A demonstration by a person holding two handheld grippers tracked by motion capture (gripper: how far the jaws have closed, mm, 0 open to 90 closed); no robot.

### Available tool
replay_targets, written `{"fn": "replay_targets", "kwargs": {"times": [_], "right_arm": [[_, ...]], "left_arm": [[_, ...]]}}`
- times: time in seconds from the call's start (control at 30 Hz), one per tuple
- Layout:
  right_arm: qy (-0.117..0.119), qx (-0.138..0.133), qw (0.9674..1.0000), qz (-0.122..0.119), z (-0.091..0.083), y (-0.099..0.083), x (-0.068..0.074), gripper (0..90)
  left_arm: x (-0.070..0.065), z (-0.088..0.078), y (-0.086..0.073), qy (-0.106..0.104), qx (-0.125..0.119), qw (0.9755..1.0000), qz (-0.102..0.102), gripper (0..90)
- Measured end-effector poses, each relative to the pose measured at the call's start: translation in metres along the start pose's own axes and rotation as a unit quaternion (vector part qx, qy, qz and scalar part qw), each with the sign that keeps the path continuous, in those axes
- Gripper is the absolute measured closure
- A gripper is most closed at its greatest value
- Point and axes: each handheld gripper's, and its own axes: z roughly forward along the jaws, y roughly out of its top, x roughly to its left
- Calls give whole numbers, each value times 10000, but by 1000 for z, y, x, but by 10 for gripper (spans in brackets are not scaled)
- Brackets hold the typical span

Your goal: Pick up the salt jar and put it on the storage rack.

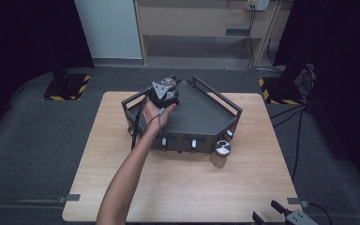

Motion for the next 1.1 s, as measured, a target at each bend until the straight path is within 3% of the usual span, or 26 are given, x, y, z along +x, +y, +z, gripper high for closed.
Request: {"fn": "replay_targets", "kwargs": {"times": [0.23,0.3,0.4,0.63,0.8,0.93,1.1], "right_arm": [[9,-1,10000,-4,0,0,0,106],[11,1,10000,-3,0,0,-1,106],[15,5,10000,-5,0,0,-1,106],[31,-3,10000,-7,-1,0,0,105],[29,-37,10000,-13,-2,1,0,105],[23,-44,10000,-14,-3,1,1,106],[7,-61,10000,-34,-4,1,1,105]], "left_arm": [[-1,-1,-4,41,-42,10000,-28,296],[-2,-2,-5,68,-80,9999,50,290],[-6,-4,-5,145,-258,9996,-10,240],[-10,-8,3,170,-149,9996,174,194],[-11,-11,5,199,-91,9997,137,177],[-12,-15,9,200,-34,9998,-28,177],[-13,-21,11,225,-52,9997,19,177]]}}
